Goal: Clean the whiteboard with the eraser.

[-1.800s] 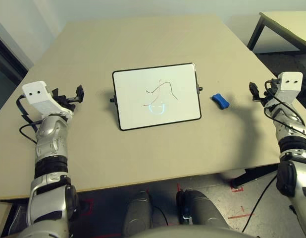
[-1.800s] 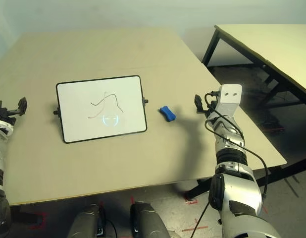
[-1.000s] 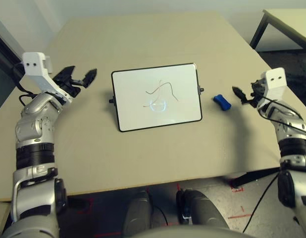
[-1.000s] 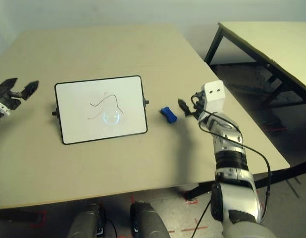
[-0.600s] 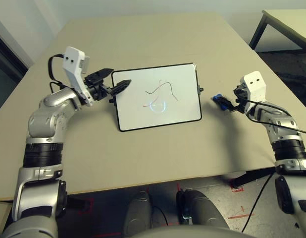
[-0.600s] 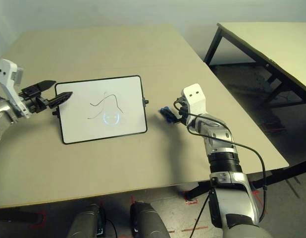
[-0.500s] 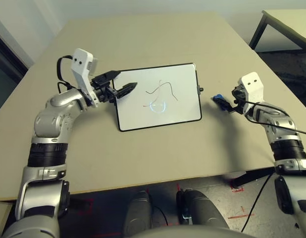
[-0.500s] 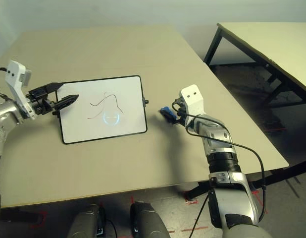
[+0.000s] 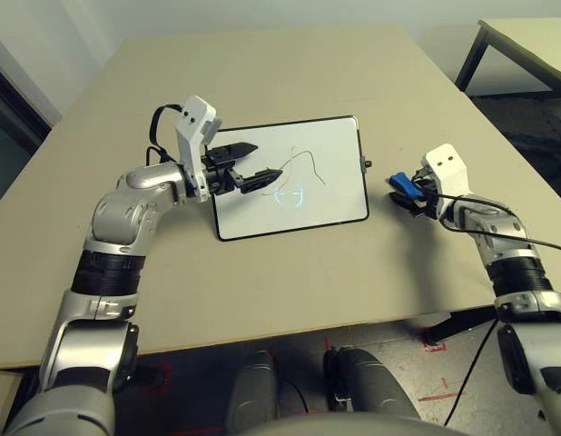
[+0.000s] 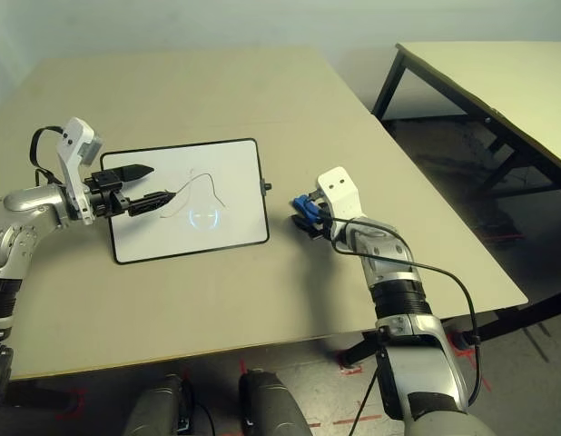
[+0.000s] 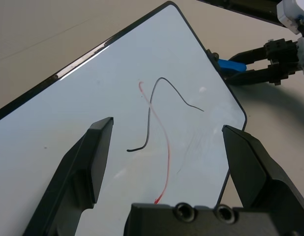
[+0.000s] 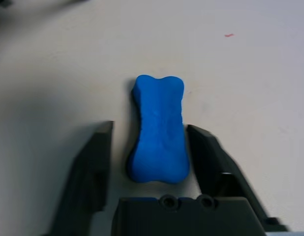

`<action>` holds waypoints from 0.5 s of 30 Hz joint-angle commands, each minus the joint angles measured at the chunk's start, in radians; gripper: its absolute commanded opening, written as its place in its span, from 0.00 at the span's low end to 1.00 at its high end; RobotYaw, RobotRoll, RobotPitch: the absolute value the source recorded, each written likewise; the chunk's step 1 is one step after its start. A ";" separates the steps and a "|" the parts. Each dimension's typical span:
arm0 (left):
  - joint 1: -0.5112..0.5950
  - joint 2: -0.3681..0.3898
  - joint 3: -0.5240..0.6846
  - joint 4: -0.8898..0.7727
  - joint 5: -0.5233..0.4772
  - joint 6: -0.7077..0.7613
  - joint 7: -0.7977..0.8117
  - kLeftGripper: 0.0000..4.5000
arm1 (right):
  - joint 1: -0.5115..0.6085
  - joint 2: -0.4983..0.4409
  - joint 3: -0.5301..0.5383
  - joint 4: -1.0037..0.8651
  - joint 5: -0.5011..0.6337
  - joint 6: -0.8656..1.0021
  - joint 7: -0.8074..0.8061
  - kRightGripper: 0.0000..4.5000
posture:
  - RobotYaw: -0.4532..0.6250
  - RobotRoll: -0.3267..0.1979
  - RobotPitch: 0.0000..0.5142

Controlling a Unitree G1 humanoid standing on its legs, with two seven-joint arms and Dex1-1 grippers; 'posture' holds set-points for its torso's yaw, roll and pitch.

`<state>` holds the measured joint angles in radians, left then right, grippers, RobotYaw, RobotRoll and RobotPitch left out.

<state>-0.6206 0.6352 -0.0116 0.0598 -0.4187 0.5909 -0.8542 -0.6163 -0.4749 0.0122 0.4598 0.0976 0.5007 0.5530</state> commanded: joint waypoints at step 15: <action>-0.049 -0.026 -0.026 0.053 0.043 -0.025 -0.052 1.00 | -0.068 -0.034 -0.030 -0.102 0.002 0.102 -0.031 0.17 | 0.35 0.62 0.12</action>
<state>-0.6585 0.6095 -0.0182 0.1102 -0.3850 0.5639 -0.8922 -0.6348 -0.4969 0.0021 0.4228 0.0846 0.5741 0.5192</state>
